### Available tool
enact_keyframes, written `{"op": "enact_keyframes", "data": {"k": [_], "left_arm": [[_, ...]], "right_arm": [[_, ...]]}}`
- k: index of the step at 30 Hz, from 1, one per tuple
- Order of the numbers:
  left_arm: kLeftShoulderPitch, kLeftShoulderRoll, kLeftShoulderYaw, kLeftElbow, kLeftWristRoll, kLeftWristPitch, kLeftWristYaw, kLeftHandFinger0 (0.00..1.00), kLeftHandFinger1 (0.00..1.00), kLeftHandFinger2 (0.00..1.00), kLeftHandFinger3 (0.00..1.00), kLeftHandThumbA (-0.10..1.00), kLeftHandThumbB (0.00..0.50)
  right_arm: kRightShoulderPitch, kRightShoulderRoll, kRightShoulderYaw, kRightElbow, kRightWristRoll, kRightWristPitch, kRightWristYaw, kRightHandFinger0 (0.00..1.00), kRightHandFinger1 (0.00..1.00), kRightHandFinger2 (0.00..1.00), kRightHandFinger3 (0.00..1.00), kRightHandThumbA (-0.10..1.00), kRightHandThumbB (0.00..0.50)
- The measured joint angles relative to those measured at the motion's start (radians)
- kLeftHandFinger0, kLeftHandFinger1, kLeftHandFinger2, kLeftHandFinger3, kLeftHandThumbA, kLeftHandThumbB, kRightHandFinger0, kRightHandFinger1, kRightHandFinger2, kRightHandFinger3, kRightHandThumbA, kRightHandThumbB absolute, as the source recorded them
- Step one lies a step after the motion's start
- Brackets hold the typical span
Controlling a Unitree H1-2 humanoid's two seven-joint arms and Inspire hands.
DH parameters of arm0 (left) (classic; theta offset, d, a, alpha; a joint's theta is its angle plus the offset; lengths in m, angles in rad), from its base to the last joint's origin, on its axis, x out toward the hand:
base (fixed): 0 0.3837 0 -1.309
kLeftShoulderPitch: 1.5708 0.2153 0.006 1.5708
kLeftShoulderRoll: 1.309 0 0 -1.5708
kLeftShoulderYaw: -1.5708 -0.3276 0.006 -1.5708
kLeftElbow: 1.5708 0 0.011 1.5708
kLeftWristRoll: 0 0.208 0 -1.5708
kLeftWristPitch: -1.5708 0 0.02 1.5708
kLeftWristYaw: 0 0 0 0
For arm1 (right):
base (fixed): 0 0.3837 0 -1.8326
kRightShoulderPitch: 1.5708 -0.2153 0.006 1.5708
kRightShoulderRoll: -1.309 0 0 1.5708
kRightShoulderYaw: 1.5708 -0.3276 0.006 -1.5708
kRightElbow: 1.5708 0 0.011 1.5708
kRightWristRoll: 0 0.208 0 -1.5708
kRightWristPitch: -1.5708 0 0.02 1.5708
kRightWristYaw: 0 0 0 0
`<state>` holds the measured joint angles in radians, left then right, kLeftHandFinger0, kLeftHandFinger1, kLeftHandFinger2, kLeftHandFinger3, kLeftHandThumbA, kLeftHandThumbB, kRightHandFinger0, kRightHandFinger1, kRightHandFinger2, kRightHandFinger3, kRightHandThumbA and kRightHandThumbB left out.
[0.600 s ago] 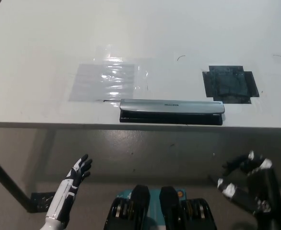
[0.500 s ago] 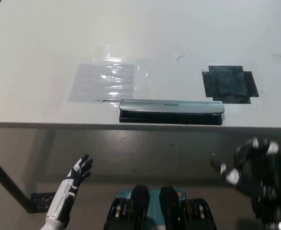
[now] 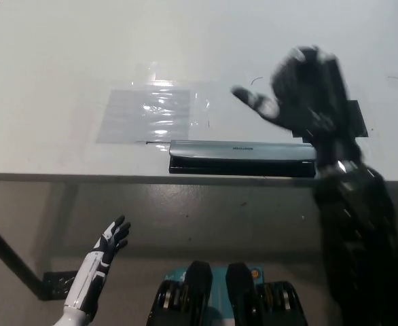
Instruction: The paper pin puncher is placed at the center of the table and close to the robot and the robot uses its right fist to press on the paper pin puncher
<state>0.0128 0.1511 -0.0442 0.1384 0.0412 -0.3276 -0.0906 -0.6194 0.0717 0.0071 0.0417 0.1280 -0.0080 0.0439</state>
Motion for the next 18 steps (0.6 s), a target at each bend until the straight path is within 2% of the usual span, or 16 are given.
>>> {"op": "enact_keyframes", "data": {"k": [3, 6, 7, 9, 12, 13, 16, 18], "left_arm": [[0.000, 0.000, 0.000, 0.000, 0.002, 0.000, 0.000, 1.00, 1.00, 1.00, 1.00, 1.00, 0.232], [-0.001, 0.001, 0.000, -0.001, 0.005, 0.000, 0.000, 1.00, 1.00, 1.00, 1.00, 1.00, 0.240], [-0.002, 0.001, 0.000, -0.001, 0.006, 0.000, 0.000, 1.00, 1.00, 1.00, 1.00, 1.00, 0.236], [-0.003, 0.001, 0.000, -0.002, 0.009, 0.000, 0.000, 1.00, 1.00, 1.00, 1.00, 1.00, 0.234], [-0.004, 0.001, 0.000, -0.003, 0.012, 0.000, 0.000, 1.00, 1.00, 1.00, 1.00, 1.00, 0.238], [-0.004, 0.001, 0.000, -0.003, 0.012, 0.000, 0.000, 1.00, 1.00, 1.00, 1.00, 1.00, 0.247], [-0.004, 0.001, 0.000, -0.004, 0.015, 0.000, 0.000, 1.00, 1.00, 1.00, 1.00, 1.00, 0.235], [-0.005, 0.002, 0.000, -0.004, 0.016, 0.000, 0.000, 1.00, 1.00, 1.00, 1.00, 1.00, 0.230]], "right_arm": [[-0.054, 0.012, -0.005, 0.100, 0.003, -0.001, -0.004, 0.00, 0.00, 0.02, 0.02, 1.00, 0.193], [-0.109, 0.022, -0.012, 0.229, 0.004, -0.011, -0.007, 0.00, 0.00, 0.09, 0.03, 1.00, 0.180], [-0.128, 0.026, -0.017, 0.282, 0.004, -0.016, -0.010, 0.02, 0.00, 0.11, 0.04, 1.00, 0.199], [-0.156, 0.035, -0.025, 0.356, 0.004, -0.022, -0.016, 0.02, 0.02, 0.21, 0.07, 1.00, 0.181], [-0.178, 0.045, -0.033, 0.440, 0.004, -0.031, -0.025, 0.07, 0.07, 0.26, 0.11, 1.00, 0.156], [-0.179, 0.046, -0.033, 0.451, 0.003, -0.034, -0.026, 0.05, 0.08, 0.28, 0.12, 1.00, 0.146], [-0.181, 0.050, -0.034, 0.546, -0.001, -0.061, -0.036, 0.07, 0.17, 0.36, 0.15, 1.00, 0.135], [-0.178, 0.051, -0.035, 0.596, -0.003, -0.083, -0.043, 0.09, 0.18, 0.36, 0.15, 1.00, 0.144]]}}
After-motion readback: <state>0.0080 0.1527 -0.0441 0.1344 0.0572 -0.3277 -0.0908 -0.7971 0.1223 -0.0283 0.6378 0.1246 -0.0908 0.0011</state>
